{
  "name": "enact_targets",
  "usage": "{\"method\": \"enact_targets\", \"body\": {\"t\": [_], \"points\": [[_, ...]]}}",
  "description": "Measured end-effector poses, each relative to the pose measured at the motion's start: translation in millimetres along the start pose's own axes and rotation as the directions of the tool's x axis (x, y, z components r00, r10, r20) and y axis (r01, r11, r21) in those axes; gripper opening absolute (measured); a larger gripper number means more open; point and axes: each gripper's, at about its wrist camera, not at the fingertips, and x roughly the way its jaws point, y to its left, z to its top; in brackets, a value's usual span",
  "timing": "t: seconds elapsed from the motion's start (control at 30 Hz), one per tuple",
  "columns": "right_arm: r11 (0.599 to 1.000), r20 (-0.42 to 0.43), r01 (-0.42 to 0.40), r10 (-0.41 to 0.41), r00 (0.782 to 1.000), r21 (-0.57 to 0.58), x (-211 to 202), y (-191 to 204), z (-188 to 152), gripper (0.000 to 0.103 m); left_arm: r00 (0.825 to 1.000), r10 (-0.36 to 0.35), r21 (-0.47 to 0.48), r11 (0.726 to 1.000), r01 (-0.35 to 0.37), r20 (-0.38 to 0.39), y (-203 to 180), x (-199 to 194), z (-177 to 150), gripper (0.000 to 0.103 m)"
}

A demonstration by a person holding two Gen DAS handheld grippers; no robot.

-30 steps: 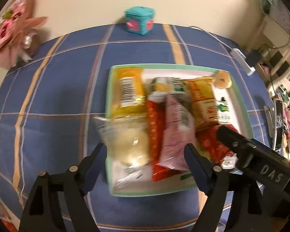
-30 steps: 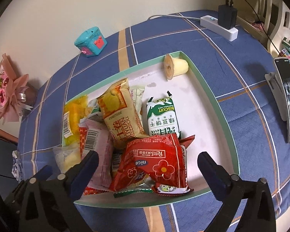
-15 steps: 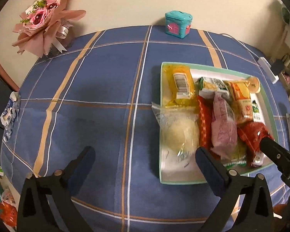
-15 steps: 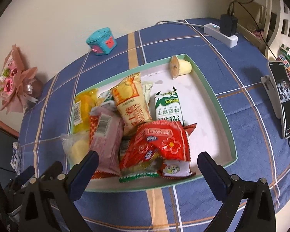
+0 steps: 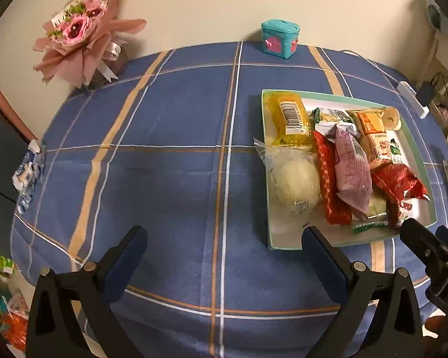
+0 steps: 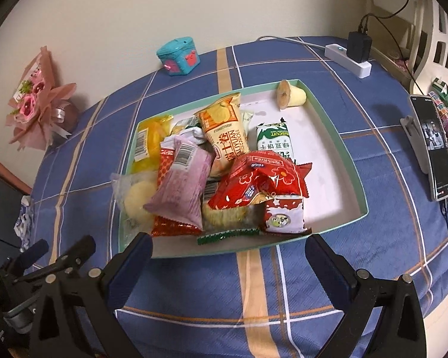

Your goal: Organize snacks

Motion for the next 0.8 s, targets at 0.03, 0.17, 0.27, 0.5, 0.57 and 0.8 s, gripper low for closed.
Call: {"method": "enact_targets", "body": {"t": [0.03,0.17,0.27,0.5,0.57,0.8], "points": [[1.0,0.001,0.001,-0.001,1.0,0.0,-0.3,0.1,-1.4,0.103,1.0,-0.002,0.0,1.0,0.002,0.003,0.3,-1.2,-1.2,0.103],[1.0,0.005,0.004,-0.004,1.0,-0.002,-2.8,1.4,-4.8,0.103,1.0,-0.003,-0.015,1.0,0.003,0.015,5.6,-5.5,-3.0,0.103],[1.0,0.012,0.004,-0.004,1.0,-0.005,-5.3,2.8,-5.8,0.103,1.0,0.0,-0.027,1.0,0.0,0.023,9.6,-8.5,-3.9,0.103],[1.0,0.015,0.005,-0.005,1.0,-0.007,-6.0,3.8,-5.2,0.103,1.0,-0.009,-0.033,0.999,0.01,0.025,11.5,-8.8,-3.4,0.103],[1.0,0.016,0.006,-0.005,1.0,-0.007,-5.7,4.5,-5.1,0.103,1.0,-0.01,-0.034,0.999,0.01,0.024,11.3,-8.7,-3.5,0.103],[1.0,0.016,0.006,-0.006,1.0,-0.008,-5.6,5.6,-5.0,0.103,1.0,-0.006,-0.043,0.999,0.007,0.024,12.6,-8.9,-2.8,0.103]]}}
